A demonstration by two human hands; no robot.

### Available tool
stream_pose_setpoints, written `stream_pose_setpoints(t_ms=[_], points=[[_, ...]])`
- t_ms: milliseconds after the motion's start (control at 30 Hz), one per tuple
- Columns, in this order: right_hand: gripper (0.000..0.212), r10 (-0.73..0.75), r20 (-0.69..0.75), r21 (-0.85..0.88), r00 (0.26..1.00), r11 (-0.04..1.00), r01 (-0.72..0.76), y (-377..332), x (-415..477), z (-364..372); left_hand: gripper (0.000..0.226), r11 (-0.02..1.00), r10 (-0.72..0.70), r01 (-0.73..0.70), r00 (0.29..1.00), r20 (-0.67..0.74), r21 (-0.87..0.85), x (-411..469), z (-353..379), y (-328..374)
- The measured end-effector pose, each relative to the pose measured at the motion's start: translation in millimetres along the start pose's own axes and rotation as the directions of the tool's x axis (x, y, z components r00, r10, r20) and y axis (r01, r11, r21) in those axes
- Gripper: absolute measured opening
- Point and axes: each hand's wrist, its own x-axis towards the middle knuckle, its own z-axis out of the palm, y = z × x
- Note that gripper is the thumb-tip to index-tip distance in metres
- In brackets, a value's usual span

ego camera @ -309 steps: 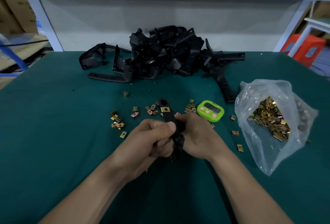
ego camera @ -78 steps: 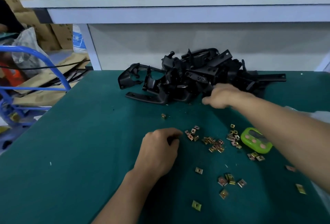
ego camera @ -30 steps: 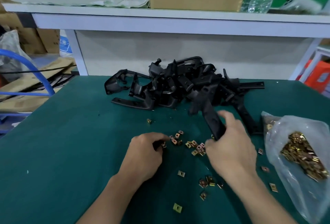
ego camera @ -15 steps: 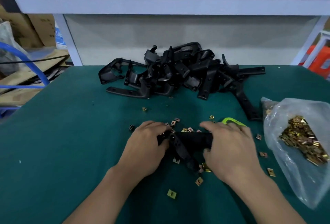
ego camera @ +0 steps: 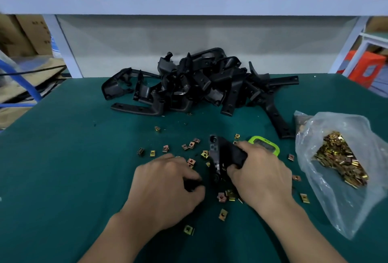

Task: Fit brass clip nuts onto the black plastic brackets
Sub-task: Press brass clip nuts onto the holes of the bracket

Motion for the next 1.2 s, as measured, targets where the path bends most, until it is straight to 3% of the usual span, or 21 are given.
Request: stream_pose_setpoints(t_ms=[133, 233, 333, 400, 500, 600, 867, 1033, 1200], points=[[0.023, 0.016, -0.001, 0.007, 1.0, 1.0, -0.016, 0.4, 0.9, 0.8, 0.007, 0.989, 0.016, 0.004, 0.991, 0.133, -0.148, 7.0, -11.0, -8.0], [0.023, 0.01, 0.007, 0.017, 1.0, 1.0, -0.01, 1.2, -0.2, 1.3, 0.006, 0.99, 0.015, 0.006, 0.989, 0.15, -0.14, 5.2, -10.9, -7.0], [0.025, 0.011, -0.005, 0.028, 1.0, 1.0, -0.011, 1.8, -1.1, 1.4, 0.008, 0.995, -0.042, 0.05, 0.996, 0.082, -0.089, 1.4, -6.8, -2.4], [0.023, 0.006, -0.012, 0.046, 1.0, 0.999, -0.006, -0.1, 0.3, 1.3, 0.006, 0.977, -0.168, 0.162, 0.985, -0.031, -0.14, 0.5, -5.7, 1.0], [0.02, 0.002, -0.007, 0.073, 1.0, 0.997, -0.001, -4.8, 1.1, 2.3, 0.012, 0.837, -0.342, 0.288, 0.939, -0.033, -0.465, 3.1, -3.6, 4.0], [0.019, -0.01, -0.002, 0.082, 1.0, 0.997, 0.01, -7.2, -2.0, 2.2, 0.023, 0.665, -0.401, 0.321, 0.915, 0.04, -0.675, 3.7, -4.1, 2.0], [0.017, -0.065, 0.031, 0.151, 0.997, 0.987, 0.06, -6.6, -4.3, -3.2, 0.039, 0.355, -0.396, 0.276, 0.91, 0.124, -0.893, 8.4, -0.1, -1.1], [0.02, -0.12, 0.07, 0.189, 0.99, 0.976, 0.105, -7.3, -5.5, -4.9, 0.023, 0.103, -0.408, 0.314, 0.879, 0.248, -0.944, 13.7, 2.9, 6.4], [0.022, -0.135, 0.094, 0.191, 0.986, 0.975, 0.115, -6.6, -5.4, -4.2, 0.018, 0.096, -0.375, 0.324, 0.888, 0.267, -0.941, 12.6, 1.6, 3.5]])
